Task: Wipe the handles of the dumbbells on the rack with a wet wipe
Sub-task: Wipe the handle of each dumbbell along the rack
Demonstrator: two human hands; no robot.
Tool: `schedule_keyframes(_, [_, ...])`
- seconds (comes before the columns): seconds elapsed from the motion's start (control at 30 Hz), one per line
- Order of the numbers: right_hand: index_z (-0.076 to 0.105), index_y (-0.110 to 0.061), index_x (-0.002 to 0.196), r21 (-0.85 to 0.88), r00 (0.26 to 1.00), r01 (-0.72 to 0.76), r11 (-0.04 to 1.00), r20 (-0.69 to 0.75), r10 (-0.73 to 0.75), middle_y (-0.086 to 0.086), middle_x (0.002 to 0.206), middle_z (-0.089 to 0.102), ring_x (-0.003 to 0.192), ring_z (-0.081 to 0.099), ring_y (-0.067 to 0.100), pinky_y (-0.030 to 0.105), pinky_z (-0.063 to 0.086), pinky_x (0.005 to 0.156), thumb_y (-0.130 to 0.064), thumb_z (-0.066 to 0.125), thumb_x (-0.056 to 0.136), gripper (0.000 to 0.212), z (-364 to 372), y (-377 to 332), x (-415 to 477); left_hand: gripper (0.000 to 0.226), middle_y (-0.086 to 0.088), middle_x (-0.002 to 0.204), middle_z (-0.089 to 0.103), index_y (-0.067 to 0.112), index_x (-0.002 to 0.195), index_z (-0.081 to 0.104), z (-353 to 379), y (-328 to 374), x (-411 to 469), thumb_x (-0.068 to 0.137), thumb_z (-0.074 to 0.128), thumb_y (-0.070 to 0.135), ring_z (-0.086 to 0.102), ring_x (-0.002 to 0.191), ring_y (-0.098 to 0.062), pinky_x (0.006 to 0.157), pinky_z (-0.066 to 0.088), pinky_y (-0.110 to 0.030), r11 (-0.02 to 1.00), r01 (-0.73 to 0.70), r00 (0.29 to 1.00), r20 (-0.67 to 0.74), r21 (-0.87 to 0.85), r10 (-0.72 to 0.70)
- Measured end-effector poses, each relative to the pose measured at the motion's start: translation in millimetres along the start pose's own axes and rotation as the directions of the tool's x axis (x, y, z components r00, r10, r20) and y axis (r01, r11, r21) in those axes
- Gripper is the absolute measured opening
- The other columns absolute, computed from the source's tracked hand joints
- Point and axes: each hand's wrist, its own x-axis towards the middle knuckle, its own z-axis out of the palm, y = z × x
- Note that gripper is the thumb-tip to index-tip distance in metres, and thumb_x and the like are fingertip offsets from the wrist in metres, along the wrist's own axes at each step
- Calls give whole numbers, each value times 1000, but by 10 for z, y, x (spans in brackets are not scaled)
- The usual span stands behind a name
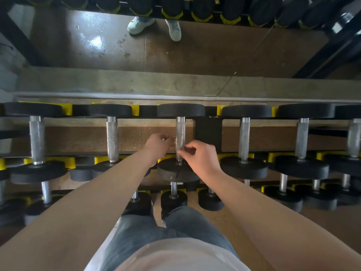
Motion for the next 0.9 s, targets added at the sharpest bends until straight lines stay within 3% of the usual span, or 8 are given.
schedule_keyframes(0.1, [75,-18,101,47,999,-26,999,-21,27,-13,88,68,75,60,-4,7,43,69,-33,74,92,17,5,0,29,23,-19,113,71,13,105,71,36,-57,6,104,58,33,61,79,-23,76,51,-34,1000,-9,1000,3,27,9])
schedule_keyframes(0.2, [77,-18,98,66,999,-31,997,13,30,-10,87,71,77,64,2,16,51,72,-32,71,95,16,-13,34,63,29,-12,113,70,15,122,69,71,-134,-24,105,56,34,68,100,-31,74,51,-31,996,3,1000,29,93,-6])
schedule_keyframes(0.33, [75,-18,105,65,998,-39,997,60,35,-12,92,69,85,65,6,22,53,80,-31,66,98,16,-39,71,110,28,-13,115,71,13,120,71,94,-128,2,106,54,30,64,92,-22,75,50,-29,956,-67,996,80,287,45])
schedule_keyframes(0.5, [68,-19,112,218,945,-327,919,67,321,-9,90,68,81,66,5,18,47,64,-33,59,102,19,13,169,240,28,-5,80,62,9,124,67,67,97,170,105,52,23,53,66,-19,57,45,-28,999,12,1000,-28,-32,-13])
schedule_keyframes(0.6, [68,-20,111,274,913,-405,873,78,399,-4,92,72,79,70,7,22,54,68,-29,60,101,15,9,230,277,27,-6,72,60,8,119,71,48,222,221,102,53,20,52,59,-21,53,42,-28,995,-30,995,-98,-90,21])
schedule_keyframes(0.7, [65,-23,110,254,939,-343,904,57,340,-8,92,69,79,68,6,19,50,65,-29,62,101,11,-19,215,281,29,-13,108,71,12,126,70,26,115,102,103,55,20,67,95,-31,84,57,-41,982,-81,997,16,171,80])
schedule_keyframes(0.8, [63,-26,122,308,948,-312,899,36,316,-11,107,68,97,67,9,18,49,72,-16,65,97,27,-47,205,354,26,-5,109,70,15,126,69,51,-73,-8,105,55,21,64,90,-17,78,53,-28,871,-135,976,214,473,35])
schedule_keyframes(0.9, [60,-23,136,175,948,-290,941,191,256,-7,128,64,115,61,13,22,47,85,-5,63,94,46,-58,170,398,17,-2,79,60,18,116,65,24,-37,63,107,52,24,51,62,-12,55,40,-22,984,5,980,194,175,-39])
